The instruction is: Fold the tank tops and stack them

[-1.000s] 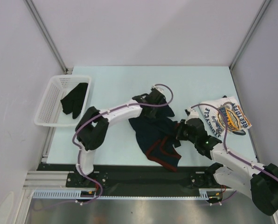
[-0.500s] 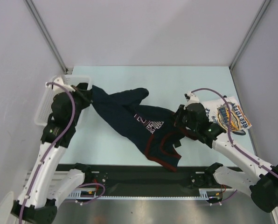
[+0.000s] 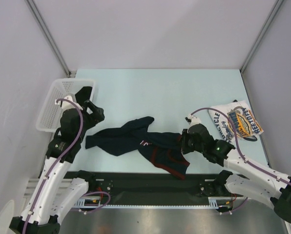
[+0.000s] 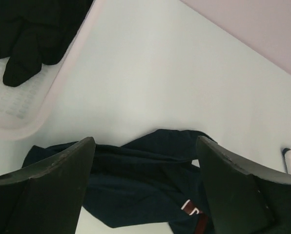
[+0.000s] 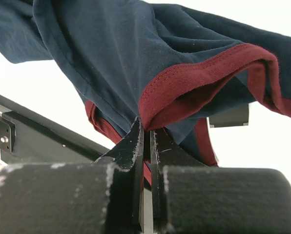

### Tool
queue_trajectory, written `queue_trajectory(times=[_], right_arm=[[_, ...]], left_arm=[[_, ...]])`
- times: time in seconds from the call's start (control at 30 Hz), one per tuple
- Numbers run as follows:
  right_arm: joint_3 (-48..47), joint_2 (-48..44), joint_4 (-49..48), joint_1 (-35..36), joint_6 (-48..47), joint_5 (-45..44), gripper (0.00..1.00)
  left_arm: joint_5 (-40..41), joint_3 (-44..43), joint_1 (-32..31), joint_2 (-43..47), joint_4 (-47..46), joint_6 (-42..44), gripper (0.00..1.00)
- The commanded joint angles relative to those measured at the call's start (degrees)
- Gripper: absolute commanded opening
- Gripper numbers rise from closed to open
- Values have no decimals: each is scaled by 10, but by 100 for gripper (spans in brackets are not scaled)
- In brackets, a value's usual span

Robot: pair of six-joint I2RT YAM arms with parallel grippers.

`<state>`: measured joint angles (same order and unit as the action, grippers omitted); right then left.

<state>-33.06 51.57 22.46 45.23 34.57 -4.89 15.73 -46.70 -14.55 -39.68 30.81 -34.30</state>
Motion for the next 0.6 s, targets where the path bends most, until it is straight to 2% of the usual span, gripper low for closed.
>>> queue_trajectory(times=[0.0,0.1,0.17,0.23,0.33,0.57], right_arm=[[-4,-15,9,2,9,-20,0],[-1,-22,10,3,15,-20,1],[4,-27,11,3,16,-21,1],[7,-28,11,3,17,-23,2],[9,-27,11,2,19,-26,2],[15,-30,6,2,25,-25,2]], left_arm=[[-22,-59,-7,-30,1,29,90],[-58,-64,-46,-54,-31,53,91],[-88,-79,-89,-119,-47,65,90],[-69,-120,-155,-203,-32,80,90],[-55,-162,-218,-274,-50,98,90],[-78,-282,-260,-499,-43,109,88]])
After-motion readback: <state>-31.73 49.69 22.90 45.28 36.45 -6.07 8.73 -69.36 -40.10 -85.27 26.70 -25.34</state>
